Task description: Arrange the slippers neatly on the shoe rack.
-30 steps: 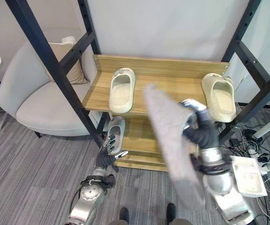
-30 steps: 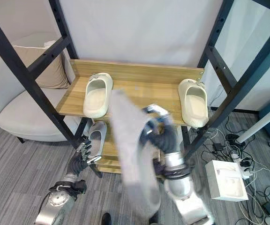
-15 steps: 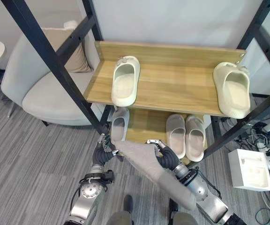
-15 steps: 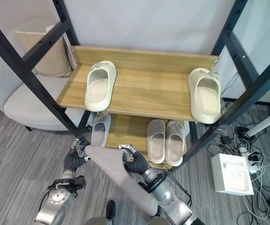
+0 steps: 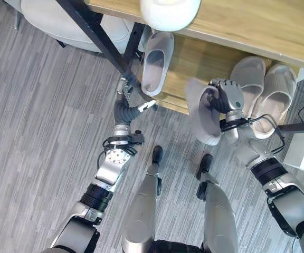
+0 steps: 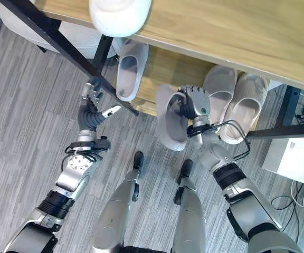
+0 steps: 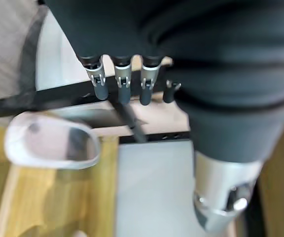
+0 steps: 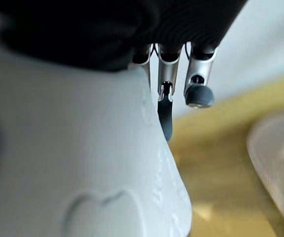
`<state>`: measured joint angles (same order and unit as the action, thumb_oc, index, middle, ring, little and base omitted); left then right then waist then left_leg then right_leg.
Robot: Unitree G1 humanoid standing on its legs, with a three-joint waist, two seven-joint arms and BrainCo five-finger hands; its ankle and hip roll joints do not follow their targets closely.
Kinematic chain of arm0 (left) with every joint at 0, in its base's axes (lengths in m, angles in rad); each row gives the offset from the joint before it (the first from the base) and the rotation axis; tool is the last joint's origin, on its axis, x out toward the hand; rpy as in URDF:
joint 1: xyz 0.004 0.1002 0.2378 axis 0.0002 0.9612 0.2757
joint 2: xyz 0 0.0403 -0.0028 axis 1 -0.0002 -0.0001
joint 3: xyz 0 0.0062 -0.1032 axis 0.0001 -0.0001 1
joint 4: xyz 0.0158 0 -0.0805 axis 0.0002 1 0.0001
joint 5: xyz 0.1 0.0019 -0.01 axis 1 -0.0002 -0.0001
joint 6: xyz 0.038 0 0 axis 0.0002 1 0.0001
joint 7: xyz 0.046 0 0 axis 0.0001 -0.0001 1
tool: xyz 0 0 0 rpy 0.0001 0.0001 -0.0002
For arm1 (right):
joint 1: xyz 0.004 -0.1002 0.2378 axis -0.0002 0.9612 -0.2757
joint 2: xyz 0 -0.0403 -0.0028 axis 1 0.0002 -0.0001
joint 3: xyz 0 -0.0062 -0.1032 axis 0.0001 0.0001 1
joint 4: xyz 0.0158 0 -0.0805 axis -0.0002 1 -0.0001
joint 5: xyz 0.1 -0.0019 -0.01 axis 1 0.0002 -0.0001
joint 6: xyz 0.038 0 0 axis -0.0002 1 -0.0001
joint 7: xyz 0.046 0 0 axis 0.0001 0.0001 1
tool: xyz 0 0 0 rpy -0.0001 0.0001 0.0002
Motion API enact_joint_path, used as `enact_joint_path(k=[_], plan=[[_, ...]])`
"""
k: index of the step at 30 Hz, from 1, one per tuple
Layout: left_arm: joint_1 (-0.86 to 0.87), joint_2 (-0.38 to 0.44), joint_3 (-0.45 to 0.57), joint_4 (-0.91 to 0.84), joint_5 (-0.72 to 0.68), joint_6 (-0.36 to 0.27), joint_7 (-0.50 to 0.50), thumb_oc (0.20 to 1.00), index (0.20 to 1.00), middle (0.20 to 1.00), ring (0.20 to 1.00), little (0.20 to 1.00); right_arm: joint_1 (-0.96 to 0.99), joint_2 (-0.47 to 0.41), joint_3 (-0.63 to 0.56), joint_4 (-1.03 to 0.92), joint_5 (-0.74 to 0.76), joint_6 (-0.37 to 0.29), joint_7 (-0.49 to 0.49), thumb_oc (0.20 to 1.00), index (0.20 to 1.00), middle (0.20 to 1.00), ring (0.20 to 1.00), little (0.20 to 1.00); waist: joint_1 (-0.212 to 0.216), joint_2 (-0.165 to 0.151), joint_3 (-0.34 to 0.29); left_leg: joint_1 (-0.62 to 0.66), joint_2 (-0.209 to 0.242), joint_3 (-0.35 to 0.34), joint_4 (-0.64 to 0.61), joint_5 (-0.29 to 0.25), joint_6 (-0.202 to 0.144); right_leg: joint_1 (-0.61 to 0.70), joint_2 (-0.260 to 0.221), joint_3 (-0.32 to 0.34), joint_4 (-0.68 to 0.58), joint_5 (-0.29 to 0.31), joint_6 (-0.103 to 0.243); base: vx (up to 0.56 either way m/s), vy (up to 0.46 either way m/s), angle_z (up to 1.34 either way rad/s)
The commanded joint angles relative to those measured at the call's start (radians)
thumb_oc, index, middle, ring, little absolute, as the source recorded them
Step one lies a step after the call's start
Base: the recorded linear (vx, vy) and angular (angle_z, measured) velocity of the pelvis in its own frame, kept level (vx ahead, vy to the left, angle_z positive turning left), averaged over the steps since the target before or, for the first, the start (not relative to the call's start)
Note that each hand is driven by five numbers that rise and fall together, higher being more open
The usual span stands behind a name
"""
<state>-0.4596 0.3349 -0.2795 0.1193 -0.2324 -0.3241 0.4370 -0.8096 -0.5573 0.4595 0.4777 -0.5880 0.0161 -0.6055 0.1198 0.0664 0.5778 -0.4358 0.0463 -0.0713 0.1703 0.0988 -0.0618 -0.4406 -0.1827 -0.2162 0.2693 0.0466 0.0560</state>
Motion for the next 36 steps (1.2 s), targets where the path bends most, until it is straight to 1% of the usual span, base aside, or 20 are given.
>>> enact_joint_path(k=[1, 3, 6, 8, 9, 13, 18, 19, 20, 21, 22, 24, 30, 33, 34, 35, 36], plan=[[0.049, 0.026, -0.004, -0.094, 0.03, -0.078, 0.009, 1.0, 1.0, 1.0, 1.0, 1.0, -0.038, -0.02, 0.001, 0.003, -0.027, 0.026, -0.075, 0.2, 0.2, 0.2, 0.2, 0.2, 0.016, -0.051, -0.12, -0.031, 0.013, -0.032, 0.075, -0.139, -0.02, 0.015, -0.06, 0.035, 0.024, -0.111, 0.08, 0.02, -0.02, 0.1], [0.054, 0.037, -0.017, -0.112, 0.013, -0.082, -0.004, 1.0, 1.0, 1.0, 1.0, 1.0, -0.112, -0.051, 0.012, 0.068, -0.013, 0.043, -0.087, 0.2, 0.2, 0.2, 0.2, 0.2, 0.029, -0.06, -0.116, -0.045, 0.015, -0.036, 0.075, -0.141, -0.024, 0.006, -0.059, 0.029, 0.028, -0.115, 0.08, 0.02, -0.017, 0.06], [0.055, 0.052, -0.027, -0.133, 0.01, -0.087, -0.011, 1.0, 1.0, 1.0, 1.0, 1.0, -0.163, -0.071, 0.027, 0.124, 0.003, 0.047, -0.105, 0.2, 0.2, 0.2, 0.2, 0.2, 0.037, -0.063, -0.109, -0.063, 0.014, -0.04, 0.077, -0.133, -0.026, -0.008, -0.059, 0.025, 0.028, -0.112, 0.08, 0.0, 0.004, 0.04], [0.049, 0.072, -0.046, -0.16, 0.002, -0.093, -0.011, 1.0, 1.0, 1.0, 1.0, 1.0, -0.235, -0.089, 0.077, 0.226, 0.026, 0.057, -0.12, 0.2, 0.2, 0.2, 0.2, 0.2, 0.053, -0.066, -0.092, -0.092, 0.011, -0.053, 0.091, -0.141, -0.03, -0.035, -0.061, 0.016, 0.053, -0.129, 0.081, 0.01, 0.002, 0.12], [0.049, 0.072, -0.046, -0.16, 0.002, -0.093, -0.011, 1.0, 1.0, 1.0, 1.0, 1.0, -0.236, -0.089, 0.077, 0.227, 0.027, 0.057, -0.12, 0.2, 0.2, 0.2, 0.2, 0.2, 0.053, -0.066, -0.093, -0.093, 0.011, -0.053, 0.092, -0.141, -0.03, -0.035, -0.062, 0.016, 0.054, -0.129, 0.081, -0.02, 0.0, 0.19], [-0.01, 0.071, -0.068, -0.168, 0.02, -0.1, 0.026, 1.0, 1.0, 1.0, 1.0, 1.0, -0.31, -0.059, 0.1, 0.353, 0.08, 0.068, -0.15, 0.2, 0.2, 0.2, 0.2, 0.2, 0.069, -0.062, -0.081, -0.142, 0.001, -0.071, 0.108, -0.142, -0.031, -0.075, -0.067, 0.002, 0.08, -0.139, 0.085, 0.0, -0.002, 0.09], [-0.057, 0.065, -0.097, -0.186, 0.014, -0.108, 0.043, 1.0, 1.0, 1.0, 1.0, 1.0, -0.387, -0.017, 0.138, 0.5, 0.137, 0.082, -0.182, 0.2, 0.2, 0.2, 0.2, 0.2, 0.088, -0.053, -0.079, -0.147, -0.007, -0.085, 0.096, -0.139, -0.032, -0.076, -0.073, -0.013, 0.085, -0.148, 0.088, 0.02, 0.001, 0.16], [-0.057, 0.072, -0.11, -0.203, 0.015, -0.111, 0.041, 1.0, 1.0, 1.0, 1.0, 1.0, -0.412, -0.011, 0.159, 0.556, 0.145, 0.097, -0.184, 0.2, 0.2, 0.2, 0.2, 0.2, 0.097, -0.05, -0.08, -0.144, -0.011, -0.088, 0.088, -0.139, -0.032, -0.071, -0.074, -0.018, 0.082, -0.149, 0.088, 0.03, -0.004, 0.1], [-0.057, 0.072, -0.109, -0.204, 0.015, -0.111, 0.041, 1.0, 1.0, 1.0, 1.0, 1.0, -0.414, -0.011, 0.16, 0.557, 0.145, 0.097, -0.185, 0.605, 0.605, 0.605, 0.605, 0.605, 0.096, -0.049, -0.08, -0.144, -0.011, -0.089, 0.087, -0.138, -0.032, -0.071, -0.074, -0.018, 0.081, -0.149, 0.088, 0.04, 0.001, 0.07], [-0.047, 0.083, -0.122, -0.231, 0.008, -0.116, 0.026, 1.0, 1.0, 1.0, 1.0, 1.0, -0.435, -0.003, 0.186, 0.636, 0.157, 0.108, -0.169, 1.0, 1.0, 1.0, 1.0, 1.0, 0.107, -0.046, -0.08, -0.143, -0.013, -0.093, 0.082, -0.137, -0.032, -0.066, -0.076, -0.024, 0.077, -0.148, 0.09, 0.02, 0.005, 0.05], [-0.047, 0.083, -0.121, -0.232, 0.008, -0.116, 0.026, 1.0, 1.0, 1.0, 1.0, 1.0, -0.437, -0.001, 0.187, 0.638, 0.158, 0.107, -0.169, 1.0, 1.0, 1.0, 1.0, 1.0, 0.106, -0.045, -0.079, -0.143, -0.013, -0.093, 0.082, -0.137, -0.032, -0.066, -0.076, -0.025, 0.077, -0.148, 0.09, 0.03, 0.009, 0.05], [-0.019, 0.097, -0.131, -0.273, -0.015, -0.123, 0.0, 1.0, 1.0, 1.0, 1.0, 1.0, -0.465, 0.013, 0.202, 0.711, 0.202, 0.095, -0.135, 1.0, 1.0, 1.0, 1.0, 1.0, 0.119, -0.041, -0.082, -0.141, -0.019, -0.095, 0.077, -0.135, -0.032, -0.059, -0.078, -0.031, 0.072, -0.149, 0.091, 0.04, 0.015, 0.07], [0.02, 0.109, -0.15, -0.291, -0.039, -0.117, -0.038, 1.0, 1.0, 1.0, 1.0, 1.0, -0.464, 0.026, 0.194, 0.739, 0.271, 0.06, -0.129, 1.0, 1.0, 1.0, 1.0, 1.0, 0.126, -0.038, -0.086, -0.118, -0.024, -0.1, 0.064, -0.137, -0.03, -0.034, -0.079, -0.033, 0.058, -0.149, 0.093, 0.03, 0.014, 0.09], [0.019, 0.109, -0.157, -0.286, -0.032, -0.11, -0.037, 1.0, 1.0, 1.0, 1.0, 1.0, -0.46, 0.037, 0.156, 0.713, 0.343, 0.033, -0.147, 1.0, 1.0, 1.0, 1.0, 1.0, 0.122, -0.037, -0.082, -0.107, -0.026, -0.096, 0.059, -0.137, -0.027, -0.025, -0.077, -0.029, 0.053, -0.147, 0.091, 0.01, 0.025, 0.02], [0.019, 0.11, -0.157, -0.286, -0.032, -0.11, -0.037, 1.0, 1.0, 1.0, 1.0, 1.0, -0.459, 0.037, 0.155, 0.712, 0.343, 0.033, -0.147, 1.0, 1.0, 1.0, 1.0, 1.0, 0.123, -0.037, -0.082, -0.107, -0.026, -0.096, 0.058, -0.137, -0.027, -0.025, -0.077, -0.028, 0.053, -0.147, 0.091, 0.02, 0.031, -0.03], [0.018, 0.105, -0.156, -0.28, -0.028, -0.105, -0.032, 1.0, 1.0, 1.0, 1.0, 1.0, -0.443, 0.052, 0.115, 0.665, 0.411, 0.007, -0.164, 1.0, 1.0, 1.0, 1.0, 1.0, 0.116, -0.04, -0.079, -0.098, -0.026, -0.093, 0.055, -0.138, -0.024, -0.02, -0.075, -0.024, 0.051, -0.148, 0.09, 0.01, 0.027, -0.04], [0.017, 0.104, -0.155, -0.275, -0.026, -0.103, -0.029, 1.0, 1.0, 1.0, 1.0, 1.0, -0.429, 0.065, 0.093, 0.636, 0.44, -0.009, -0.171, 1.0, 1.0, 1.0, 1.0, 1.0, 0.112, -0.041, -0.079, -0.093, -0.025, -0.092, 0.054, -0.14, -0.023, -0.017, -0.074, -0.022, 0.05, -0.148, 0.089, 0.02, 0.035, -0.05]])
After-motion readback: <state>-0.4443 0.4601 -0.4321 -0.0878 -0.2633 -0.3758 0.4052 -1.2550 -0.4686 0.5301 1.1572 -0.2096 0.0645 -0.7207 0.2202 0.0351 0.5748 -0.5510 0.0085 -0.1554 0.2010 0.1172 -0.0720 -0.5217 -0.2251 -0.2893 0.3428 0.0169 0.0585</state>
